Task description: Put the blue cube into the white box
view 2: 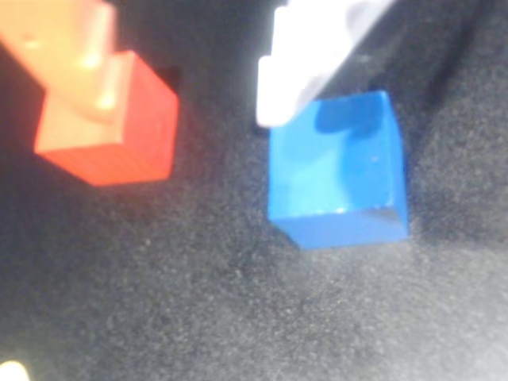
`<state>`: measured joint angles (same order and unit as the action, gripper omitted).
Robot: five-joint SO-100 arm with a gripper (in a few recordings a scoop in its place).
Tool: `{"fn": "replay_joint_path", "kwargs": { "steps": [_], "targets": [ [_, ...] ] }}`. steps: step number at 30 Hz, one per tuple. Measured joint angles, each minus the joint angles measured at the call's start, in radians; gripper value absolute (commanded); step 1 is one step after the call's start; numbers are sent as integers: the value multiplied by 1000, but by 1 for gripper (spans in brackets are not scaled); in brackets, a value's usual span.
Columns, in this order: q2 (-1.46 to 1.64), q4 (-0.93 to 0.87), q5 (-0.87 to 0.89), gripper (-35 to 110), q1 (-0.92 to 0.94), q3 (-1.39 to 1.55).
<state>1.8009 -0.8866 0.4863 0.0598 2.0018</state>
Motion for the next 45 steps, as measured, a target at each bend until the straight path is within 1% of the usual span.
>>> {"fn": "replay_joint_path", "kwargs": {
  "steps": [4,11,21,27,35,45],
  "targets": [
    [-11,9,-14,23,-11,12],
    [-41,37,-25,26,-32,37],
    [-41,48,-37,28,-55,97],
    [-23,20,-48,28,-64,126],
    [2,-9,-91,29,-58,147],
    [-9,2,-92,32,-43,160]
  ]
}}
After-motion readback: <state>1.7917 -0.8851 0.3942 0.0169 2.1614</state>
